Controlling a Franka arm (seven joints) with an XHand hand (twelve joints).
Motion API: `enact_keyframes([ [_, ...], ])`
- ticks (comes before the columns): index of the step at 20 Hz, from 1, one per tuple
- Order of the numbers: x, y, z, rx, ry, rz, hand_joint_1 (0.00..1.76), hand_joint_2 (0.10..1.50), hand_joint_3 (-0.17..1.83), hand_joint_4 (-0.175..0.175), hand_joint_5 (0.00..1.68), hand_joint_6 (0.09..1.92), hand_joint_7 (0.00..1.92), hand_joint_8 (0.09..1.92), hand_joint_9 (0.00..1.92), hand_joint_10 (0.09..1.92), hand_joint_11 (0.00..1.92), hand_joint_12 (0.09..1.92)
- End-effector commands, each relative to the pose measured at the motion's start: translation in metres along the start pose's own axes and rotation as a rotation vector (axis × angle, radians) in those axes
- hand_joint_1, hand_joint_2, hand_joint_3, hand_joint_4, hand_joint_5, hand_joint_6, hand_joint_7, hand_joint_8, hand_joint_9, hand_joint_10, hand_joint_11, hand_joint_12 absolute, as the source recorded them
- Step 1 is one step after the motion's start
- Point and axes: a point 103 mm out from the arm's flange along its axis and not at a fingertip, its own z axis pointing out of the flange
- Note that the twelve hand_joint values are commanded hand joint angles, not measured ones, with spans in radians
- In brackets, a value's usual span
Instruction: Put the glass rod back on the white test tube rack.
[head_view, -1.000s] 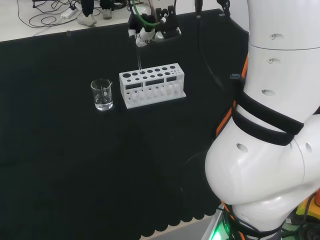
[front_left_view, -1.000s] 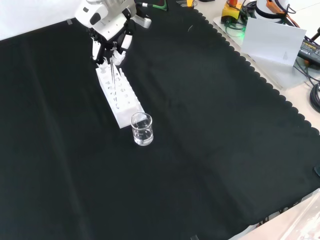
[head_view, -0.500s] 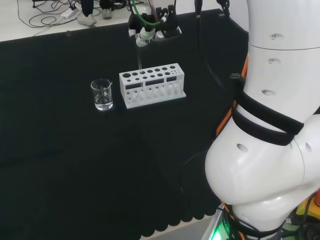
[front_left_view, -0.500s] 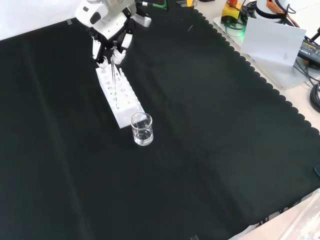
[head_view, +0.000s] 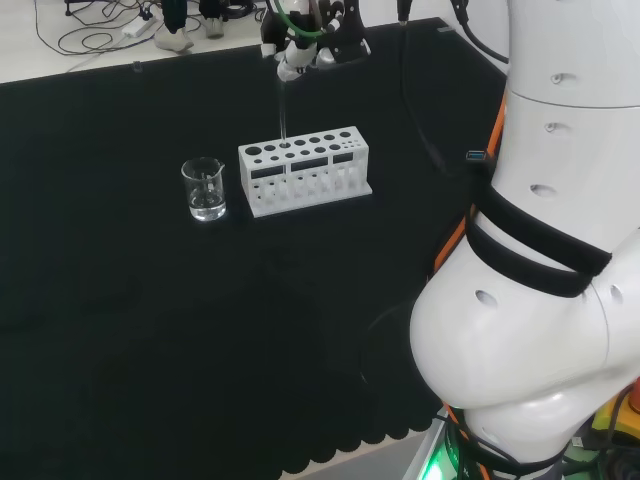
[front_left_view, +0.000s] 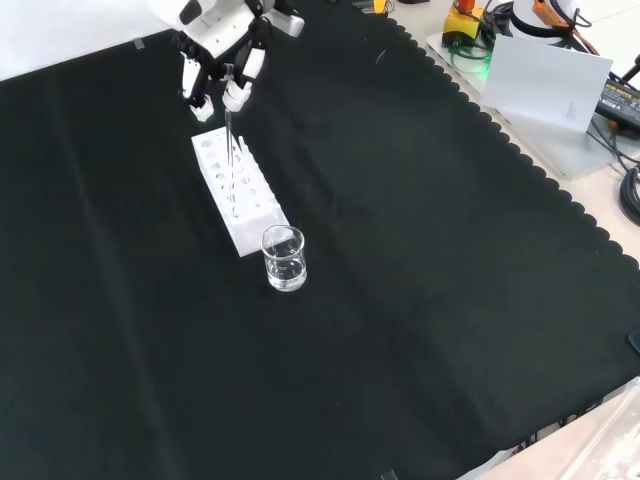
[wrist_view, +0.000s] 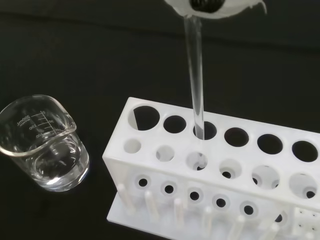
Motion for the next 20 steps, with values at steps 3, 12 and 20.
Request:
enact_keyframes([
  [3, -0.005, -0.01, -0.006, -0.009, -0.002, 0.009, 1.38, 0.92, -0.17, -0.175, 0.58, 0.92, 0.72, 0.71, 1.7, 0.72, 1.74, 0.81],
  [12, -0.006, -0.018, -0.01, -0.025, 0.02, -0.005, 1.38, 0.91, -0.17, -0.175, 0.58, 0.92, 0.72, 0.71, 1.7, 0.72, 1.73, 0.82],
  [20, -0.009, -0.024, -0.016, -0.034, 0.02, 0.0, 1.38, 0.91, -0.17, -0.175, 0.58, 0.92, 0.71, 0.71, 1.7, 0.72, 1.73, 0.82],
])
